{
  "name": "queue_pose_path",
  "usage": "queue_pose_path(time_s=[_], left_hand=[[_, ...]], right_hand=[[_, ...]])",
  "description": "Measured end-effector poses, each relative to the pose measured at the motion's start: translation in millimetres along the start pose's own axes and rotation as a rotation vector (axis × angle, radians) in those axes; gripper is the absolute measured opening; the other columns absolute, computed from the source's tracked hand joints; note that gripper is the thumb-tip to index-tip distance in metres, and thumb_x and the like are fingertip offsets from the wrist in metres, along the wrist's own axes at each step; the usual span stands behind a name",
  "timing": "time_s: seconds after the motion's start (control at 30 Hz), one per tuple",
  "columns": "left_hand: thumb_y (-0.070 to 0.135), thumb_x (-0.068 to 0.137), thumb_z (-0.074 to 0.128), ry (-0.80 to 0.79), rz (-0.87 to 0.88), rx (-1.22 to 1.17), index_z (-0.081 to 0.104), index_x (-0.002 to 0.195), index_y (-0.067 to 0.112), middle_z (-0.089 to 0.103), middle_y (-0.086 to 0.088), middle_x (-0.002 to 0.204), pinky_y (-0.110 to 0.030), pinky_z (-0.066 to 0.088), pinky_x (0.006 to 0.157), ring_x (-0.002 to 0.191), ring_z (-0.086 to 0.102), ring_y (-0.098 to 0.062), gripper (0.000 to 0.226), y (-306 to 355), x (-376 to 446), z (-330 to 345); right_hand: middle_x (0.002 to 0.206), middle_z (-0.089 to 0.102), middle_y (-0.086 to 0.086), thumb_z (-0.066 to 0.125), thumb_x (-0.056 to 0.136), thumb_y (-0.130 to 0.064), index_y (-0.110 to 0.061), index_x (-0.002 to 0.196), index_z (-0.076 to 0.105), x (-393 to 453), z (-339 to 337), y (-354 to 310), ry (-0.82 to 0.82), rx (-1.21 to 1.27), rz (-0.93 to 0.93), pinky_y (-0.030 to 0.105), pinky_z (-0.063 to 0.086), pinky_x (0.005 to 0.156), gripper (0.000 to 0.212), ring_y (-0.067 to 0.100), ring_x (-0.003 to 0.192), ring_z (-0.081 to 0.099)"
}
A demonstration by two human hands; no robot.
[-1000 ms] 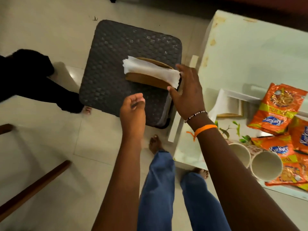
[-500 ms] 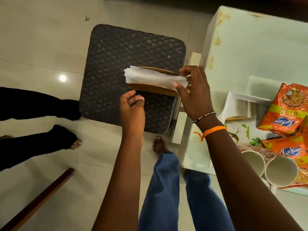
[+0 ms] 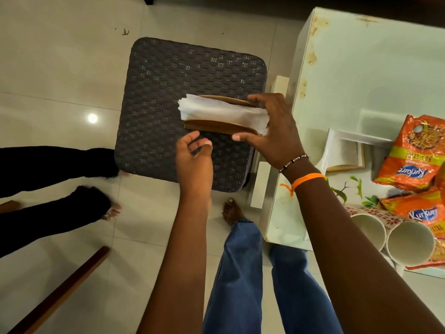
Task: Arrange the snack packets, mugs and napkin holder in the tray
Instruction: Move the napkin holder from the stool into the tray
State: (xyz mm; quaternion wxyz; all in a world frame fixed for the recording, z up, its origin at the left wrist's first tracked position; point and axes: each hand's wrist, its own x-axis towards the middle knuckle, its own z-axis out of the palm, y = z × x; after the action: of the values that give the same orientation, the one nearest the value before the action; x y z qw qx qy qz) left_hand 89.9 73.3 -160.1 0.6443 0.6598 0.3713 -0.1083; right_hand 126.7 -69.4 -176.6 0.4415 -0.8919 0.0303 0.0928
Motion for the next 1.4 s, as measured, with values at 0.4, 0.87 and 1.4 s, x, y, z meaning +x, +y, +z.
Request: queue_pose_path(time_s=[0.4,0.87,1.4], left_hand=[[0.009,0.09,0.051,-0.097,0.0,0.057,0.051,0.105,0.024,0.062,0.007,0.094,-0.015,0.045,0.075,0.092,0.061,-0.007,0.022,-20.2,-26.8,26.0],[0.024,0.094,0.045,-0.452,-0.022,0.228,0.058,0.106,0.036,0.059,0.006,0.117,-0.021,0.043,0.091,0.114,0.054,-0.013,0.021,-53.9,-107.2,121.1],[0.042,0.092,0.042,-0.31,-0.019,0.718,0.053,0.063,0.02,0.057,-0.002,0.067,-0.03,0.039,0.061,0.067,0.053,-0.015,0.038,-91.9,-131.4,166.5]], right_hand=[[0.118,0.059,0.013,0.072,0.075,-0.021,-0.004,0.119,0.05,-56.0,-92.2,41.3,0.166,-0.075,0.062,0.042,0.051,0.087,0.051,0.026,0.107,0.057],[0.111,0.058,0.023,0.079,0.066,-0.008,0.002,0.111,0.055,-143.9,-174.8,159.9,0.02,-0.161,0.162,0.05,0.05,0.086,0.052,0.035,0.106,0.055],[0.104,0.065,0.021,0.084,0.058,-0.01,0.0,0.102,0.063,-154.5,-194.3,203.4,-0.094,-0.281,0.026,0.026,0.039,0.081,0.049,0.033,0.101,0.057]])
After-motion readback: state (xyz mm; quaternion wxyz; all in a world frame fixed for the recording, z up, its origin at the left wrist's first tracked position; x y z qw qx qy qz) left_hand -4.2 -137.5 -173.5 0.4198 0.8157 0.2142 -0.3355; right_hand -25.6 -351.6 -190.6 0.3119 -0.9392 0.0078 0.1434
